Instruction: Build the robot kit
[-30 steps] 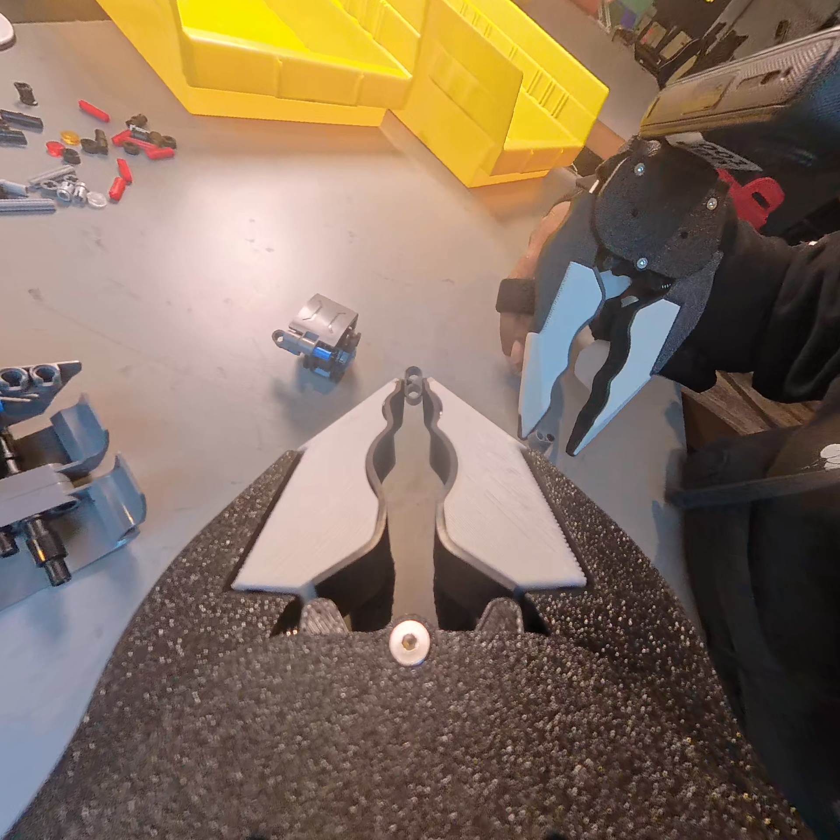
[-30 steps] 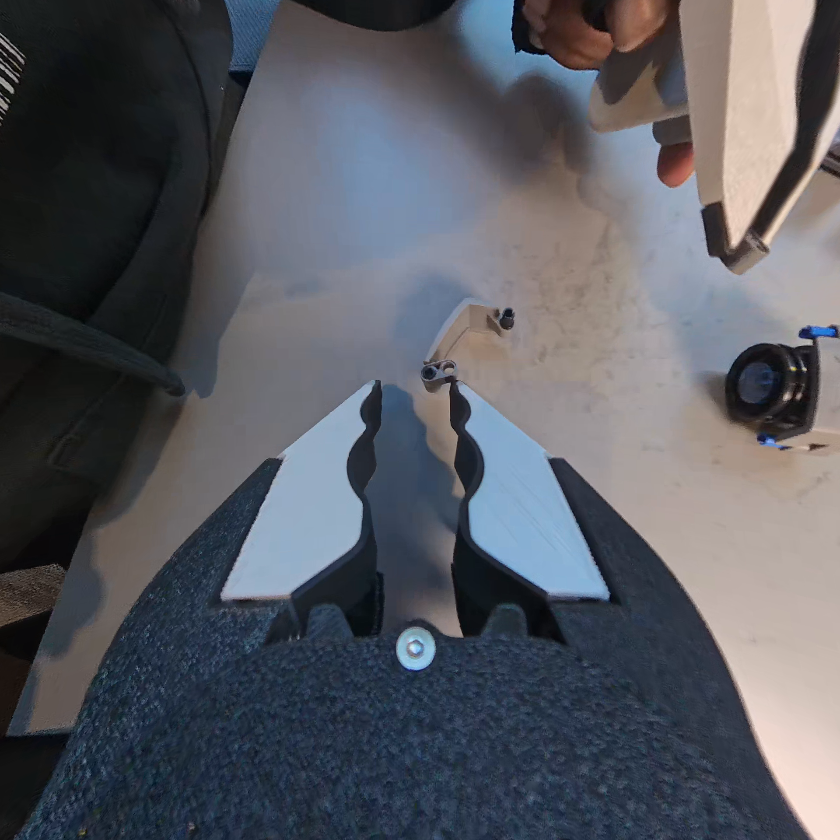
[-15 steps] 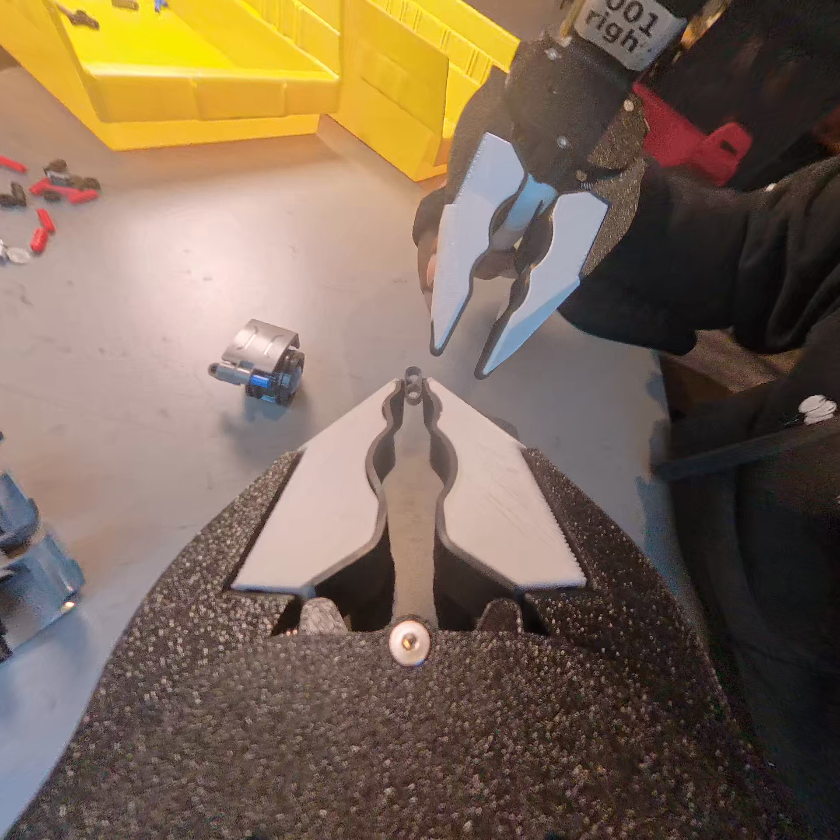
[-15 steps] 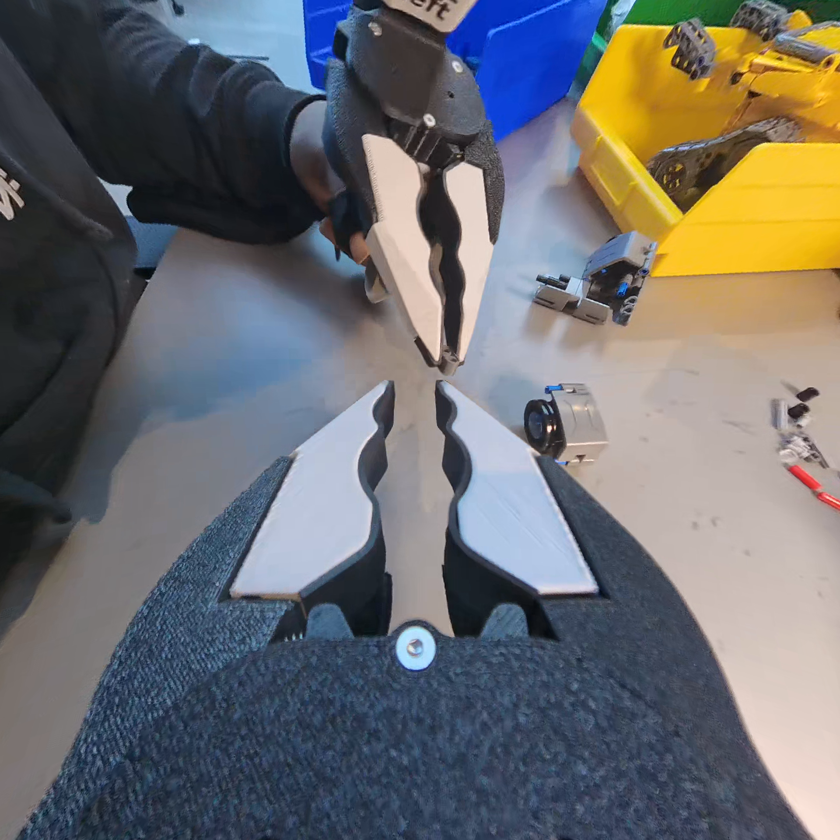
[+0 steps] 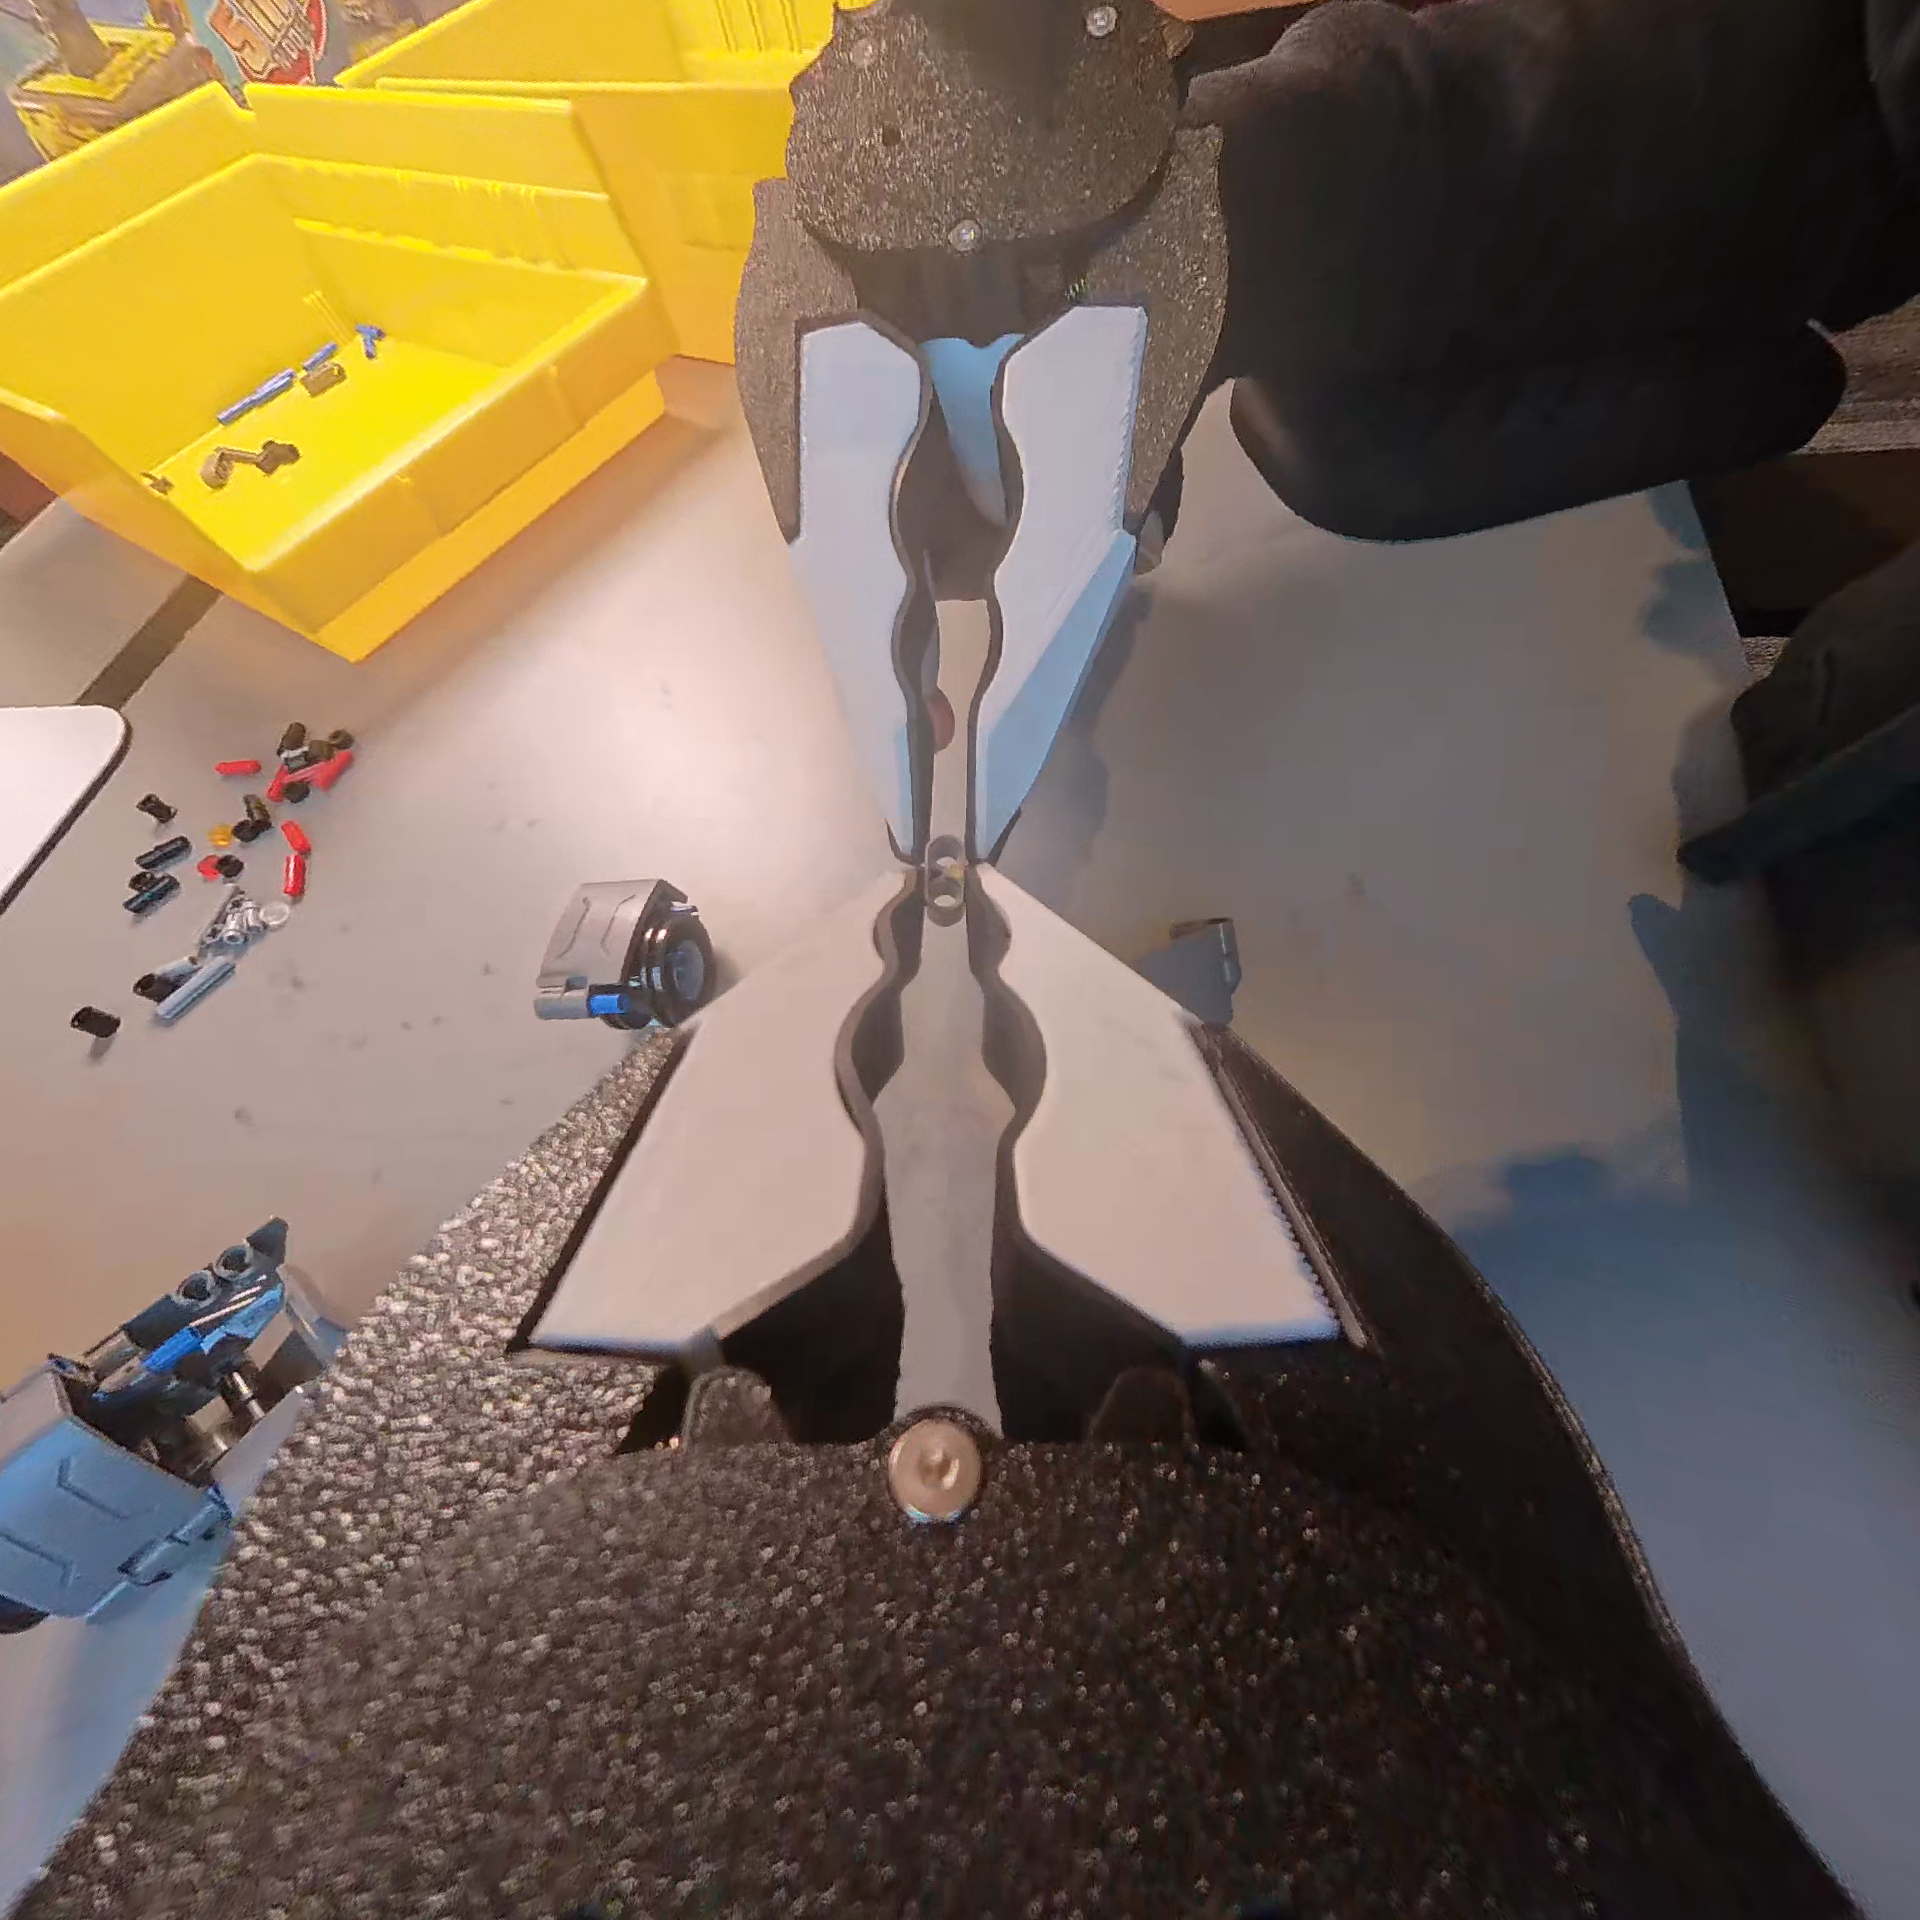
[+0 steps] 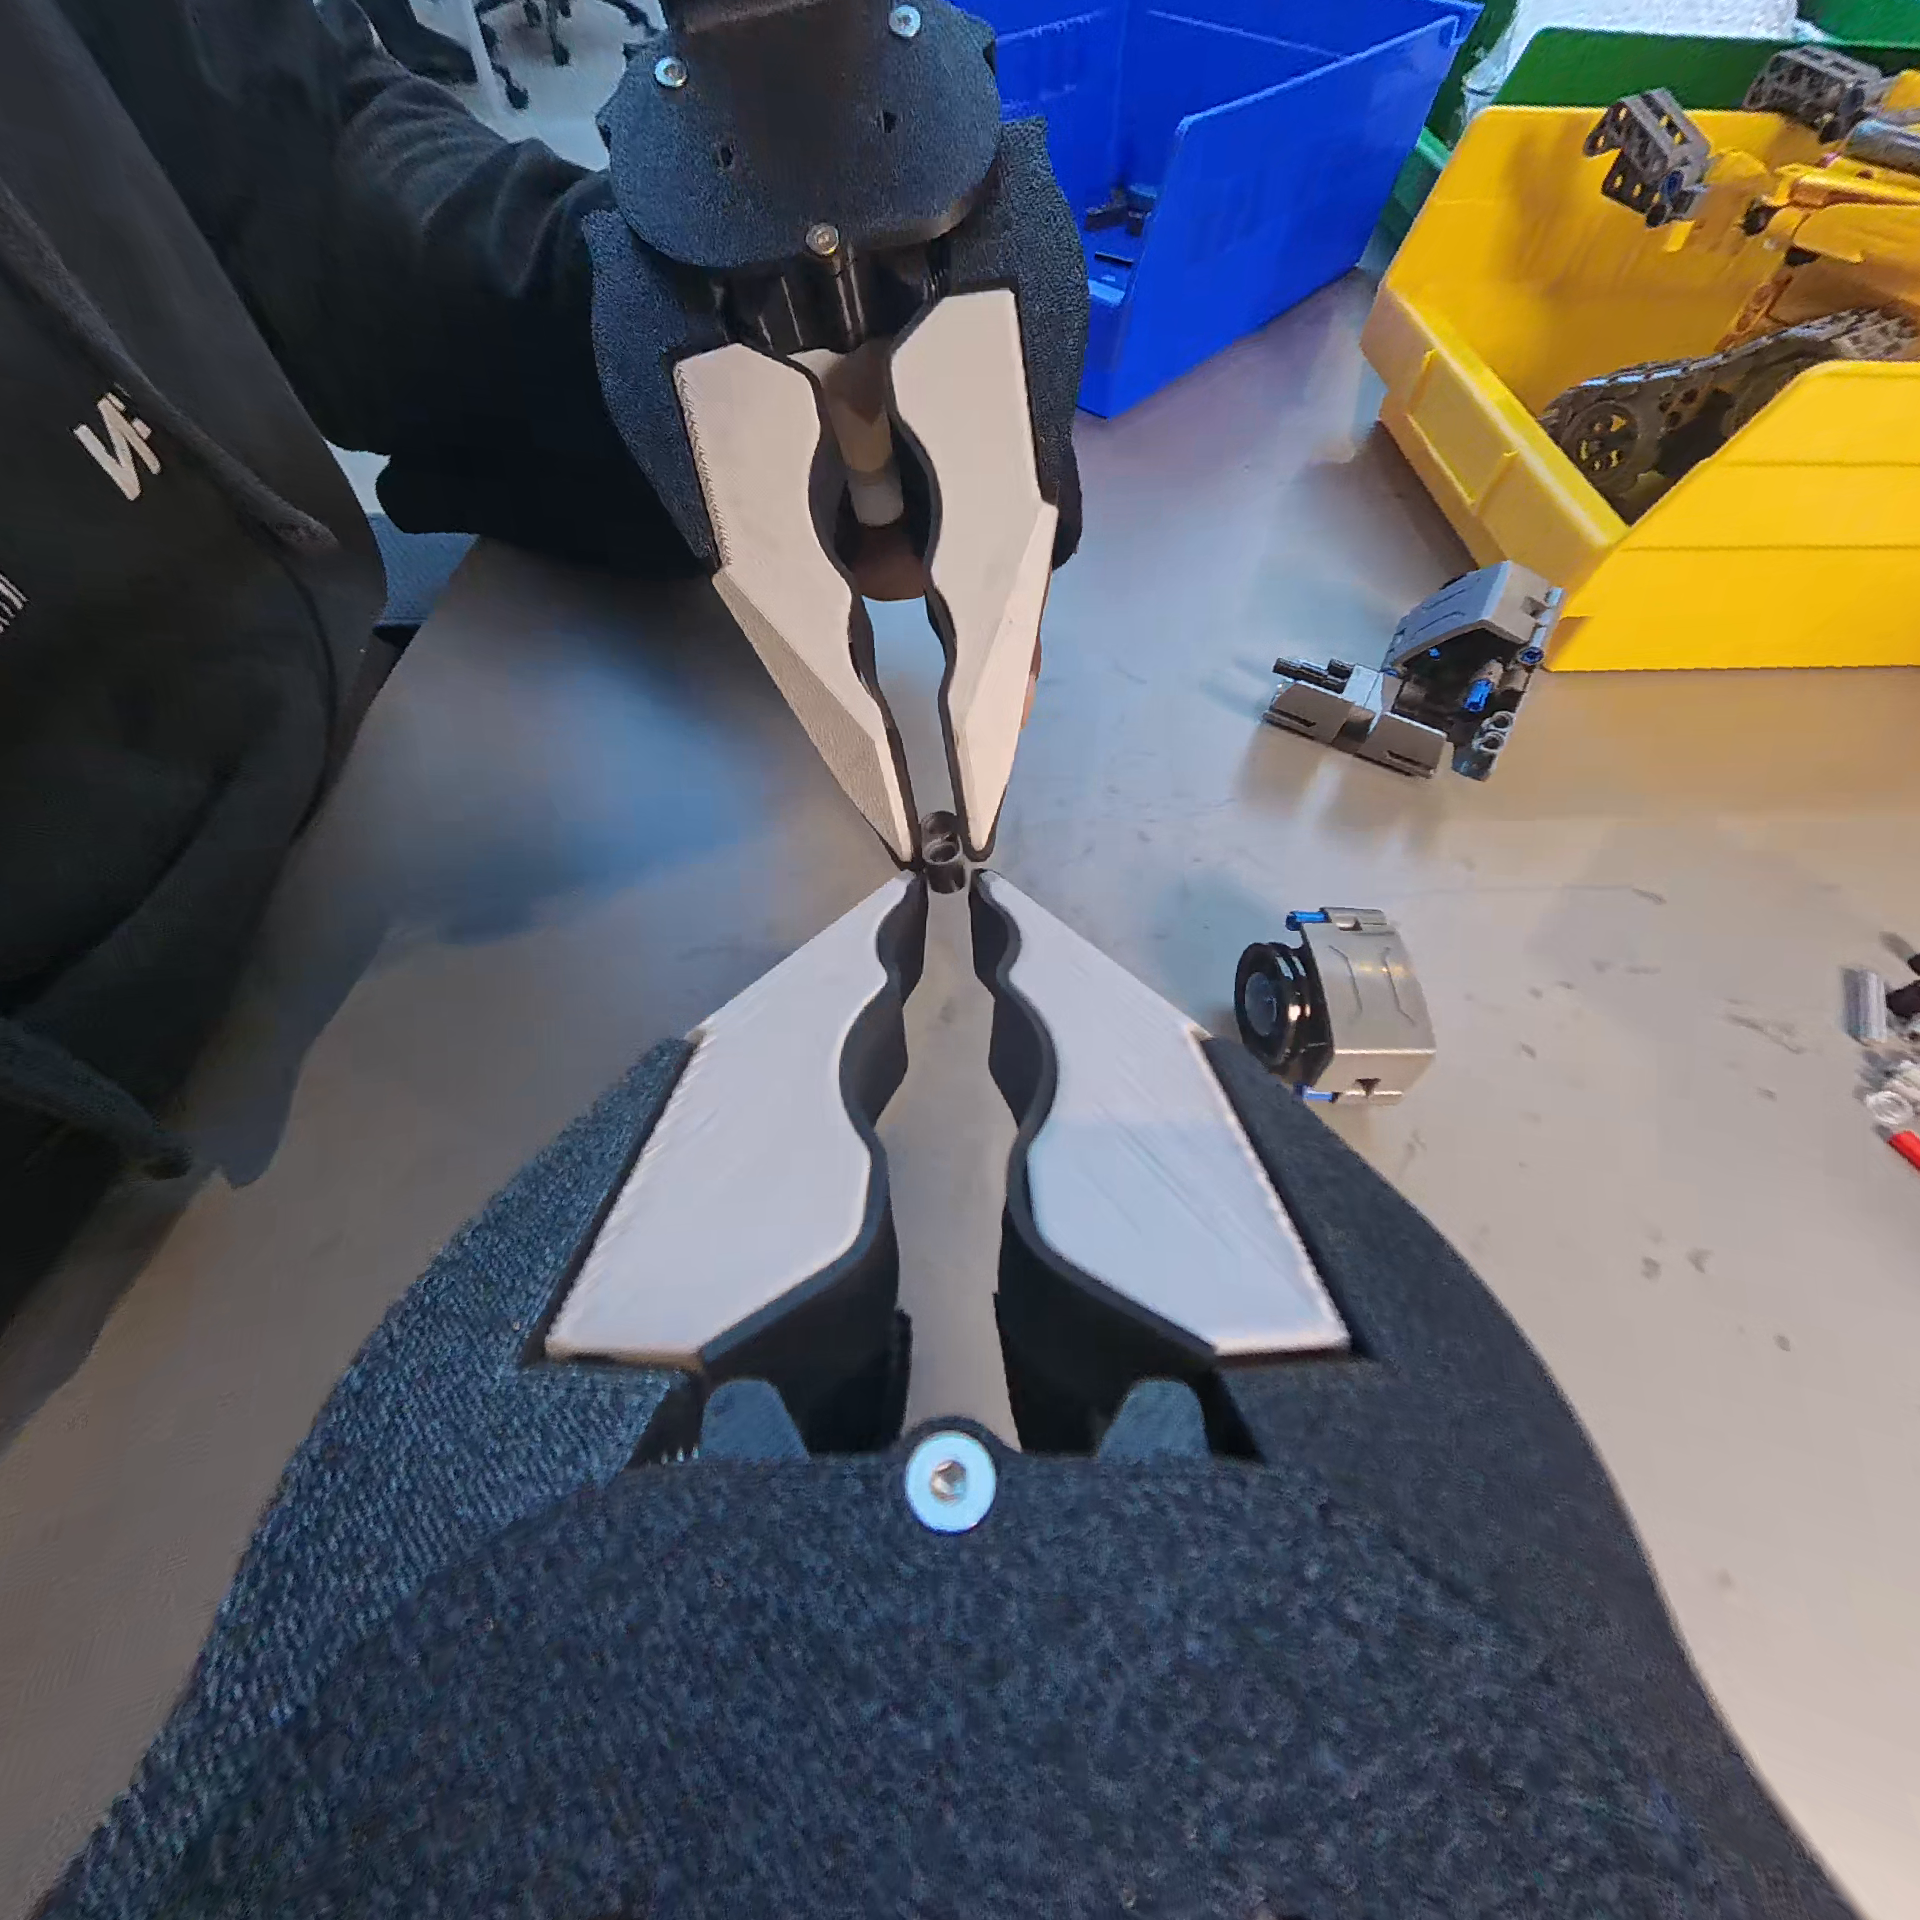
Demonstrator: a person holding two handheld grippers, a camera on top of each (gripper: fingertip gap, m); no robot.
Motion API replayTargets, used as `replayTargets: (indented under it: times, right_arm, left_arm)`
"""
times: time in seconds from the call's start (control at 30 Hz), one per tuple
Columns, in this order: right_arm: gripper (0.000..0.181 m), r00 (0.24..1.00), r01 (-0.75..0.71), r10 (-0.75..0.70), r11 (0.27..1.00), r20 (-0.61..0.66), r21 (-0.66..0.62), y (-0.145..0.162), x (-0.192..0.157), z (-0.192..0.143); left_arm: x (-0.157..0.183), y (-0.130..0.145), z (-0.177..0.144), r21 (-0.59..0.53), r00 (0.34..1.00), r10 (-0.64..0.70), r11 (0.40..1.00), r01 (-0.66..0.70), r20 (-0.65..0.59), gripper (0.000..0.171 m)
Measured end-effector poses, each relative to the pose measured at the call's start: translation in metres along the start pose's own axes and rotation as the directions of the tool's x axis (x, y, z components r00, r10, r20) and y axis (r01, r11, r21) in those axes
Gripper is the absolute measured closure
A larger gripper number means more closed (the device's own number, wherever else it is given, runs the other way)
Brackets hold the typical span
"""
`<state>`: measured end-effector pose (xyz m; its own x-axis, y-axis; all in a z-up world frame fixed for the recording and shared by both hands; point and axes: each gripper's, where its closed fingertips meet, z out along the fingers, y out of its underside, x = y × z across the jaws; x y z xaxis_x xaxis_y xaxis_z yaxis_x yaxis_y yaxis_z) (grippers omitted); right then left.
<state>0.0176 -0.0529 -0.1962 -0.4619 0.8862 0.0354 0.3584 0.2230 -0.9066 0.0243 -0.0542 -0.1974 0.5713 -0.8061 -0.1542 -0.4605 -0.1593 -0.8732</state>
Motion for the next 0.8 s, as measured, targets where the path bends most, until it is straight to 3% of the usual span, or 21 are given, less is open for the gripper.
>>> replayTargets:
  times: [0.53, 0.8]
  right_arm:
    - [0.173, 0.998, 0.064, -0.064, 0.996, 0.008, -0.059, 0.008, -0.007, 0.001]
    - [0.177, 0.998, 0.051, -0.047, 0.992, 0.036, -0.118, 0.023, -0.006, -0.004]
  left_arm:
    - [0.007, 0.006, 0.009, -0.016, 1.000, 0.012, 1.000, -0.013, -0.027, 0.165]
    - [0.009, 0.013, 0.017, -0.029, 0.996, -0.059, 0.998, 0.057, -0.067, 0.165]
